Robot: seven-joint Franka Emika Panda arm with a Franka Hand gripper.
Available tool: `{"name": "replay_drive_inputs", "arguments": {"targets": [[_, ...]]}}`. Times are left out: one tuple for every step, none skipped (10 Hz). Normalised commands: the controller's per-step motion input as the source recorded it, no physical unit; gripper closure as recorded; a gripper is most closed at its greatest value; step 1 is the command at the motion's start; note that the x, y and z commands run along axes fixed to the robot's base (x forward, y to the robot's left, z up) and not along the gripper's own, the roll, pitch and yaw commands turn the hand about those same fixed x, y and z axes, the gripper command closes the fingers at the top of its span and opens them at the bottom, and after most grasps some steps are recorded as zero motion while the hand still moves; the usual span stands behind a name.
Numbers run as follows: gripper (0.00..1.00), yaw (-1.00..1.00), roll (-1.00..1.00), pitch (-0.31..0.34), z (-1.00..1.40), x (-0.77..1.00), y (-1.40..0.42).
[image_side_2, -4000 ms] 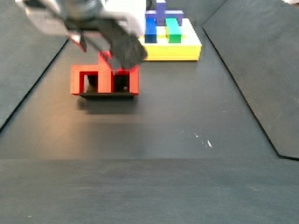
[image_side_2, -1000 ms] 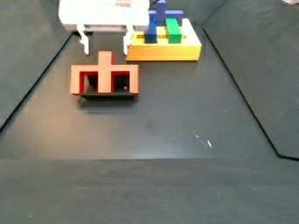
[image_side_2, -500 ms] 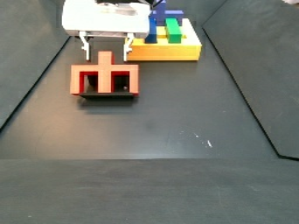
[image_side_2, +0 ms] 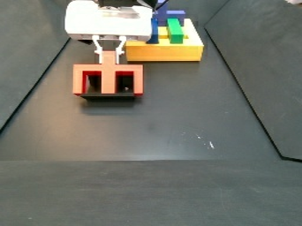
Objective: Pick up the red object. Move up. Place the red object on the fixture. Regrasp the red object. Move to above the board. Insert the red object.
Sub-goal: Regrasp the red object.
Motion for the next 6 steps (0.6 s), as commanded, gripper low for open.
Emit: {"name": "replay_drive_inputs", "arguments": {"targets": [[1.00,0.00,0.00,0.000,0.00,0.00,0.00],[1.00,0.00,0.00,0.000,0.00,0.00,0.00],[1.00,0.00,0.00,0.000,0.00,0.00,0.00],[1.00,0.00,0.00,0.000,0.00,0.00,0.00],[1.00,0.00,0.00,0.000,0.00,0.00,0.00],[1.00,0.00,0.00,0.000,0.00,0.00,0.00]]}}
